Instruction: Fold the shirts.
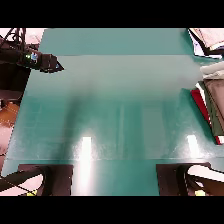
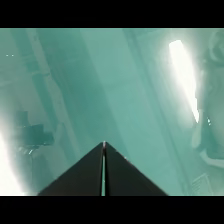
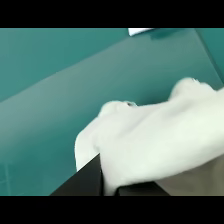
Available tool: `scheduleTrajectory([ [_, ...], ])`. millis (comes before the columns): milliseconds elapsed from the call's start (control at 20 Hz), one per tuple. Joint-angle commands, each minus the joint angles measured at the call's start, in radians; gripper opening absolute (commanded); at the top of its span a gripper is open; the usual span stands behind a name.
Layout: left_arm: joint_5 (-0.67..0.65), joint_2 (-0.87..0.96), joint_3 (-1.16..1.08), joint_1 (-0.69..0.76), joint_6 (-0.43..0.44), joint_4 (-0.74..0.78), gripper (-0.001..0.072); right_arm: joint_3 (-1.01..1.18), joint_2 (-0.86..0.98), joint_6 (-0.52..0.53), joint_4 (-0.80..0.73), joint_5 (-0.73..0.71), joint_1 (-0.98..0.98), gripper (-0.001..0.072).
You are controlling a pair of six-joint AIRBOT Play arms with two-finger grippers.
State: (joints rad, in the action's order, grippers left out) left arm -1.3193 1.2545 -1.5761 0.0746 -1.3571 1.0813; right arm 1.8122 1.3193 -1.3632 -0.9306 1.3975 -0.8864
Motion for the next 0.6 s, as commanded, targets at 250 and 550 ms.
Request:
scheduleTrajectory([
  [250, -0.007, 0.0, 0.0, 0.001, 0.03, 0.004, 0.0021, -0.326, -0.191, -0.028, -0.122, 0.08, -0.235, 0.0019],
  [550, -0.007, 0.0, 0.0, 0.001, 0.057, 0.004, 0.0021, -0.504, -0.293, -0.027, -0.226, 0.084, -0.364, 0.0529],
])
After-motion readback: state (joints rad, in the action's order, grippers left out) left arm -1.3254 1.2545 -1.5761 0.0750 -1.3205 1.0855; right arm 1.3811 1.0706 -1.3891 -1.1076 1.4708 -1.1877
